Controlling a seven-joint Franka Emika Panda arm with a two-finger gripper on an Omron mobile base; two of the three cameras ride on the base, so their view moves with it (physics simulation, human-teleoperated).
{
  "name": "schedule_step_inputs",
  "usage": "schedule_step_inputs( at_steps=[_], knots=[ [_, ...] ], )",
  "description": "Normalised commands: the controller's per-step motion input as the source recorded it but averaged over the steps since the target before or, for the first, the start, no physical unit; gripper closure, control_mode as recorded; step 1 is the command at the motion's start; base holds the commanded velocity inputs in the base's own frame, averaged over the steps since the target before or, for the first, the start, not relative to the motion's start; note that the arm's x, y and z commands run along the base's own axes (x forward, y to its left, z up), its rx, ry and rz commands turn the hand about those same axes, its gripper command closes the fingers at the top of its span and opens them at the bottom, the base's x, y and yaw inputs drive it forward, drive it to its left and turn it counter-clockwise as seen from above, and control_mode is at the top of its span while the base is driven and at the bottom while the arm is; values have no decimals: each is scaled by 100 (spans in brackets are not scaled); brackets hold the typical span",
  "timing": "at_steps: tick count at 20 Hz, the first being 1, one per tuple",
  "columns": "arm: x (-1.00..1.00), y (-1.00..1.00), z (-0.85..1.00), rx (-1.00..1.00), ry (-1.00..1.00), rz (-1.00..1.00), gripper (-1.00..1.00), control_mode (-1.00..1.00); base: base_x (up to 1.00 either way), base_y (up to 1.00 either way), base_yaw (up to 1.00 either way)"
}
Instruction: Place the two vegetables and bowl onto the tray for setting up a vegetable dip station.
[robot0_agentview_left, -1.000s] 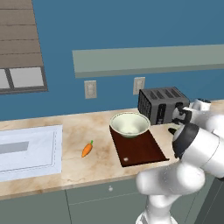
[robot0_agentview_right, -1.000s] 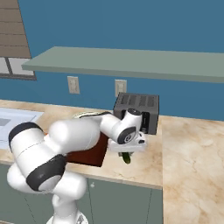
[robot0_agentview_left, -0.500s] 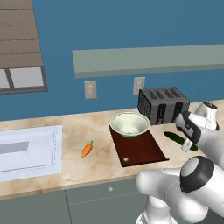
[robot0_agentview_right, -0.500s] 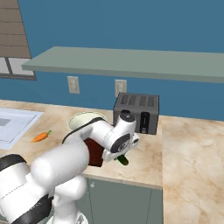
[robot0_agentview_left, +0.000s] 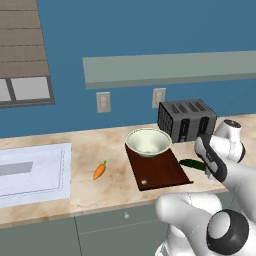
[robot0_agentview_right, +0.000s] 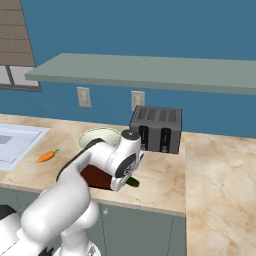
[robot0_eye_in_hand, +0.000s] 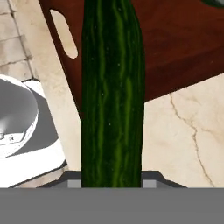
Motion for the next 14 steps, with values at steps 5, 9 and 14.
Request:
schedule_step_inputs(
  at_steps=[5, 9, 14],
  knots=[
    [1, 33, 4, -3, 0, 22, 100, -100, 0, 0, 0],
    [1, 23, 7, 0, -1, 19, 100, -100, 0, 0, 0],
    [8, 28, 2, 0, -2, 16, 100, -100, 0, 0, 0]
  ],
)
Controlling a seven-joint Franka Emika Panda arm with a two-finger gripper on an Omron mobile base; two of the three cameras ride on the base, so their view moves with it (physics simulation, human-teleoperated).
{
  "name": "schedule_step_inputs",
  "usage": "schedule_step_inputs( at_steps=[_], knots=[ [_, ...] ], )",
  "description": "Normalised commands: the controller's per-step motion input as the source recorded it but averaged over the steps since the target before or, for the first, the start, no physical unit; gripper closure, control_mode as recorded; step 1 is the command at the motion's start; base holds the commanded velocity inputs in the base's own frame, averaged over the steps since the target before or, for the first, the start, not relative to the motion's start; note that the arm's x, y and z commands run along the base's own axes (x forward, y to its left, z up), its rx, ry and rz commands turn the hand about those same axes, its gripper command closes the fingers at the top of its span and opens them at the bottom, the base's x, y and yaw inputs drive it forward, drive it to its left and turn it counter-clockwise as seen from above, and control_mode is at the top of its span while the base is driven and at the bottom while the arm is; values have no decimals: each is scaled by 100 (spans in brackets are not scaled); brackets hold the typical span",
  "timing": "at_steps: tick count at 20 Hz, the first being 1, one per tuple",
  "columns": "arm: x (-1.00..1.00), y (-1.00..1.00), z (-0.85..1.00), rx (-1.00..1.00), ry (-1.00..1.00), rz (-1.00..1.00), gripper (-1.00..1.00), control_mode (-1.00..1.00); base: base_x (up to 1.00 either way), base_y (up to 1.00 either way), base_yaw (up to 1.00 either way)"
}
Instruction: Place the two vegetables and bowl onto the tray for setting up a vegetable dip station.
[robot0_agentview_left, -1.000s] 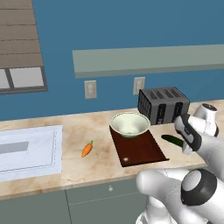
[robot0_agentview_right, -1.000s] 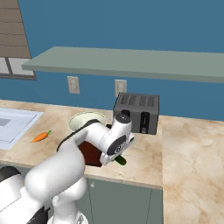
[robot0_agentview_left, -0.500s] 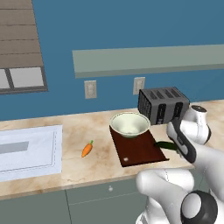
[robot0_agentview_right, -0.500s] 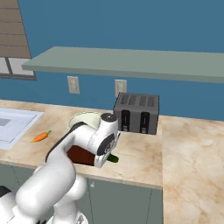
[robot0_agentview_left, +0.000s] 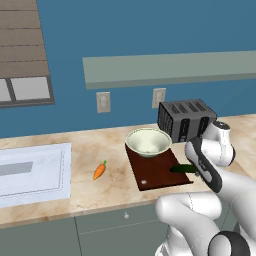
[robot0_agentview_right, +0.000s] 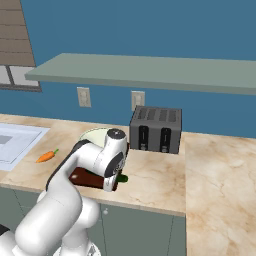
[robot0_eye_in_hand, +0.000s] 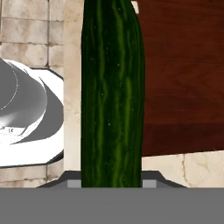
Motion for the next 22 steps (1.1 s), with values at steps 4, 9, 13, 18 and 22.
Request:
schedule_step_inputs(
  at_steps=[4, 9, 13, 18, 22],
  knots=[
    [21, 25, 0, 0, 0, 9, 100, -100, 0, 0, 0],
    [24, 24, 0, 0, 0, 5, 100, -100, 0, 0, 0],
    [32, 8, 0, 0, 0, 2, 100, -100, 0, 0, 0],
    [24, 3, -2, 0, 0, 0, 100, -100, 0, 0, 0],
    [17, 7, -5, 2, 0, 2, 100, -100, 0, 0, 0]
  ],
)
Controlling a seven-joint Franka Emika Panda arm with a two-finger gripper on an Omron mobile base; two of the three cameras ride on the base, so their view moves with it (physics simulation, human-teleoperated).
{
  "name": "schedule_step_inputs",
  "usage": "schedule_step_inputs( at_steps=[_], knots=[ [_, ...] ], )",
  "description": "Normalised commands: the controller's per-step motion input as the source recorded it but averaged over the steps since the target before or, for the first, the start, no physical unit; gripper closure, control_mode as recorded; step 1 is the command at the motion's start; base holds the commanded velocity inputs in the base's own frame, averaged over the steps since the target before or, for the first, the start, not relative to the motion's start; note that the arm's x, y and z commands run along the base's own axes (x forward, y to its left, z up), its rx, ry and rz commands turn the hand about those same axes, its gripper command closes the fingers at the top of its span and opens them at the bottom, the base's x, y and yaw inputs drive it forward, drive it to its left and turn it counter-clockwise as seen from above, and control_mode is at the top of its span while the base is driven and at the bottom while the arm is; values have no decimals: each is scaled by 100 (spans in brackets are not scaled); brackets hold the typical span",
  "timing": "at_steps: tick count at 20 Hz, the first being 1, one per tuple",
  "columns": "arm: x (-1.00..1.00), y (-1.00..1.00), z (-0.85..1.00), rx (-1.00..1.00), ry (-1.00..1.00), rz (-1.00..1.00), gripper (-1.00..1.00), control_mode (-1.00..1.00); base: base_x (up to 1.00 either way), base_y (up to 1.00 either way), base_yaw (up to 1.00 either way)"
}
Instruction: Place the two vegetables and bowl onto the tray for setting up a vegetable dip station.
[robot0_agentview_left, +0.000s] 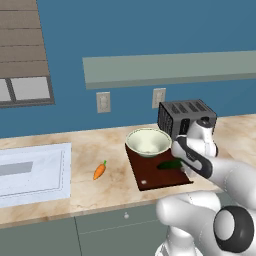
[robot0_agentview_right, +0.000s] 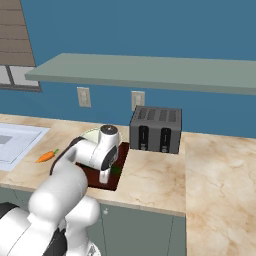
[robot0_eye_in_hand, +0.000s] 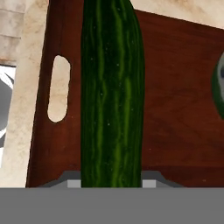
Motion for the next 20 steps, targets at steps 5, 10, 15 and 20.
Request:
schedule_step_inputs(
  at_steps=[5, 10, 15, 20],
  knots=[
    [9, 19, -4, 0, 0, 1, 100, -100, 0, 0, 0],
    [6, 14, -4, 0, 0, 0, 100, -100, 0, 0, 0],
    [3, 8, -10, 0, 0, 0, 100, -100, 0, 0, 0],
    [1, 12, -13, 1, 0, 0, 100, -100, 0, 0, 0]
  ],
)
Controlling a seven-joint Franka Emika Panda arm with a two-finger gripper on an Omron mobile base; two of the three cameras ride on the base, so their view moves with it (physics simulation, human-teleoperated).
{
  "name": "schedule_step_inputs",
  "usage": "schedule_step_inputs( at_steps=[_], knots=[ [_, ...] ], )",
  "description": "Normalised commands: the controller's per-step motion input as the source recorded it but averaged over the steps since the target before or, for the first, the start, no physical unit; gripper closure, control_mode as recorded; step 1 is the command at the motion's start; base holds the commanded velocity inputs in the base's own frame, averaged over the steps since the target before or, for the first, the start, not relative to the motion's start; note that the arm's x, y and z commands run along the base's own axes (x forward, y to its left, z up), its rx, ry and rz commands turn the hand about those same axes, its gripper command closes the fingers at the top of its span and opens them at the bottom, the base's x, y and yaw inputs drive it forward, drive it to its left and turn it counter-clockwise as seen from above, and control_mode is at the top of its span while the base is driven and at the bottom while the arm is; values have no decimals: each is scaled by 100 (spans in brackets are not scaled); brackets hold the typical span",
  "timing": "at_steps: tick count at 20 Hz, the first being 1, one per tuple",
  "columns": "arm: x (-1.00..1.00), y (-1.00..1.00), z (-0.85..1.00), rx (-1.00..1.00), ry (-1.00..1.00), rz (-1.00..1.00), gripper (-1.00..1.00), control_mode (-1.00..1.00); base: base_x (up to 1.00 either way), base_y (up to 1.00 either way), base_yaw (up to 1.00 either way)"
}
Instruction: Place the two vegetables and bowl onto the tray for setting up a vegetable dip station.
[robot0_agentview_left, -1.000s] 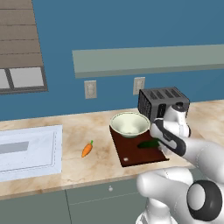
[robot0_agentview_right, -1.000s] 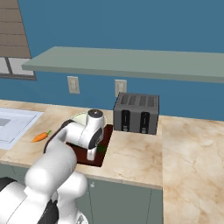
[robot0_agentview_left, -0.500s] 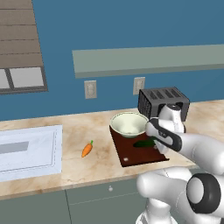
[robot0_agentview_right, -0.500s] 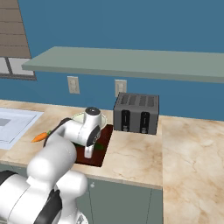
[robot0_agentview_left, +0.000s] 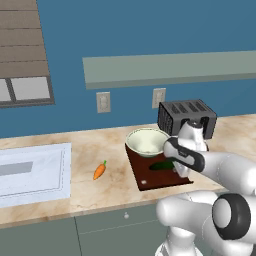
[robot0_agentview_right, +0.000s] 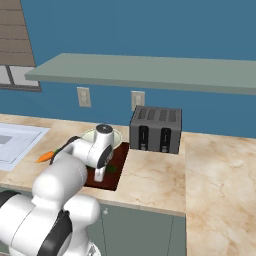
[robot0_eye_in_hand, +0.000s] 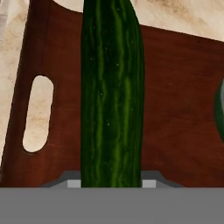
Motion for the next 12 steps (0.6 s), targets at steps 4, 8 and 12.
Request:
schedule_step_inputs(
  at_steps=[4, 8, 12],
  knots=[
    [2, 8, -9, 1, 0, 0, 100, -100, 0, 0, 0],
    [2, 1, -4, 0, 0, 0, 100, -100, 0, 0, 0],
    [0, 0, -2, 0, 0, 0, 100, -100, 0, 0, 0]
  ],
)
